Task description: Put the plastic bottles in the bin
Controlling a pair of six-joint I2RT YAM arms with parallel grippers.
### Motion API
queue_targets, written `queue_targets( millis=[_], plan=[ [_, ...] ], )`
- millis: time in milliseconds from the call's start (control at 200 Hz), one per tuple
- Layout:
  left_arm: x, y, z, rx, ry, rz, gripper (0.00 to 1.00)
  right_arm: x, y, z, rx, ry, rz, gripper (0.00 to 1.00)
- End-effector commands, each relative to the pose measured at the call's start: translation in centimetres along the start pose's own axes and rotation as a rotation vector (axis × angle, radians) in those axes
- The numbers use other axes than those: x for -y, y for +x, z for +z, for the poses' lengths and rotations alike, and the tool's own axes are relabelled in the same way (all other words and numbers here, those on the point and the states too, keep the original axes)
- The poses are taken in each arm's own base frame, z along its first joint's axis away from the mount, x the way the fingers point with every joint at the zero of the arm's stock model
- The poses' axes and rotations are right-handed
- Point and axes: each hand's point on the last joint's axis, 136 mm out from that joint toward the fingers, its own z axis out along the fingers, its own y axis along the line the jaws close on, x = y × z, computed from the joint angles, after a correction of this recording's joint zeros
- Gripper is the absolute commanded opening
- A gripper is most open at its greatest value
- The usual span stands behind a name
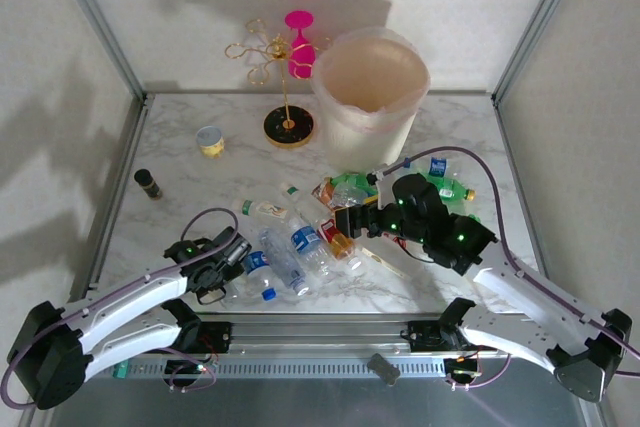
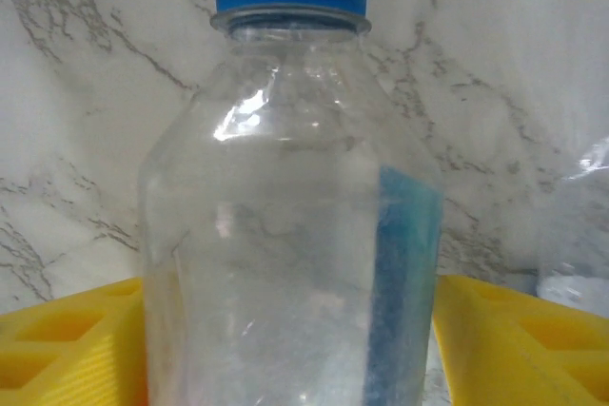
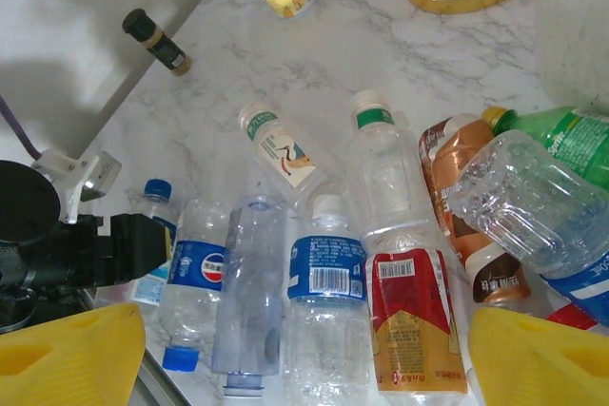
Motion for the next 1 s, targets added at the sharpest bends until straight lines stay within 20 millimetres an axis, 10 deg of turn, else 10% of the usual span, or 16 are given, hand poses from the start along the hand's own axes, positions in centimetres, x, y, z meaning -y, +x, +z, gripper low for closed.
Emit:
queue_targets(
  millis=[0,270,651,991],
  plan=[
    [-0.6,-0.2,0.5,0.022,-0.029,-0.005,0.66,-1.1,-1.4,-0.1,0.022,-0.026,0.003,0.86],
    [0.2,-2.7,-3.0,0.109,0.024,-0.075,0.55,-1.1,-3.9,-1.6,0.104,0.021,0.028,0.90],
    [7.1,-8.9,-13.6,0.333,0.336,0.135,0.42,-2.9,-6.4,-1.3,0.120,-0.025,0.027,0.84],
    [15.5,-5.6,-24.0,0.387,1.001,0.544,0.40,-10.4,-8.6,0.0,0.070,-0.407,0.061,0.86]
  ],
)
